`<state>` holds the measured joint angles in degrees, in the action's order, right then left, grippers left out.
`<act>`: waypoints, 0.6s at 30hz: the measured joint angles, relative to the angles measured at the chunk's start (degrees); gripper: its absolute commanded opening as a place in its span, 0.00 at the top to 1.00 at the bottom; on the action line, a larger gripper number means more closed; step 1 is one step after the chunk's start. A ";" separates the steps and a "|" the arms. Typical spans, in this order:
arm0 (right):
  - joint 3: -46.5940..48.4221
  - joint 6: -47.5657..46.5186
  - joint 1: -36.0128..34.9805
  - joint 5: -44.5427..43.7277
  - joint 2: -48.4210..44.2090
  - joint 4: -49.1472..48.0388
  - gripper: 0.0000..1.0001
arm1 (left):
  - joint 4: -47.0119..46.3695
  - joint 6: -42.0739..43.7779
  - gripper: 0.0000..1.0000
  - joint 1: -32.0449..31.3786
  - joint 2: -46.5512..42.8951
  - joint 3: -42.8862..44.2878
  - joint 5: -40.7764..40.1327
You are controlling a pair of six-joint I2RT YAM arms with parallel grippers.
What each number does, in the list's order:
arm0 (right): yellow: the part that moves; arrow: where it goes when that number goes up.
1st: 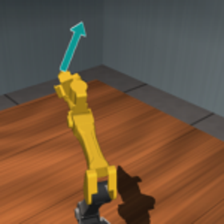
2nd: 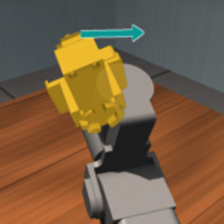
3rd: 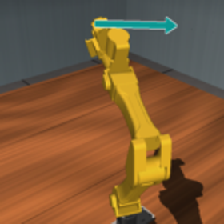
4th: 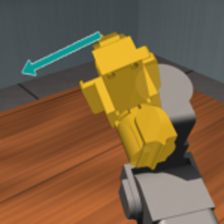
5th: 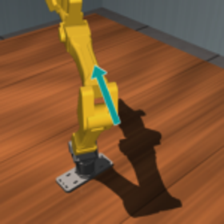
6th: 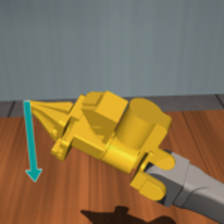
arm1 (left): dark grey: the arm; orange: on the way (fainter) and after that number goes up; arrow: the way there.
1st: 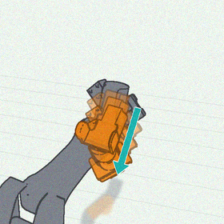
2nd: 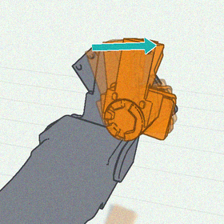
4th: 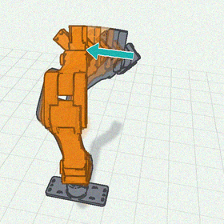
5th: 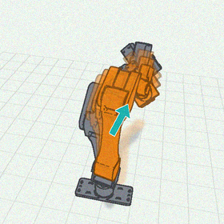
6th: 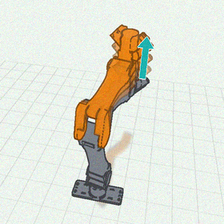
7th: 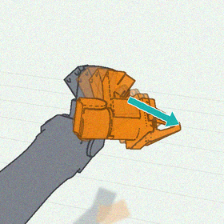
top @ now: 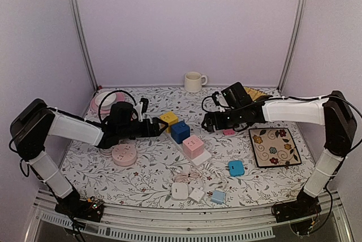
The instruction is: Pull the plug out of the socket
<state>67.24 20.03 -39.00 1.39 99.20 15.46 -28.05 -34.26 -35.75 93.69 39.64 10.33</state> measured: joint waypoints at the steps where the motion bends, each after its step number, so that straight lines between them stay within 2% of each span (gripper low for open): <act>1: -0.02 0.00 -1.07 -0.22 -0.15 0.28 0.04 | 0.55 -0.26 0.09 -0.13 0.00 0.22 -0.20; 12: 0.04 -0.33 -11.30 -4.17 -0.48 4.42 0.03 | 8.11 -1.03 0.09 -4.72 3.26 5.99 -4.90; 18: 3.65 -1.01 -14.43 -5.64 0.90 6.47 0.04 | 12.44 -1.14 0.09 -6.23 5.88 9.88 -8.81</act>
<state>70.89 19.03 -53.43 -4.25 100.09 21.93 -15.62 -35.40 -41.98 99.57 49.52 1.52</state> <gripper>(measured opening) 0.966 0.914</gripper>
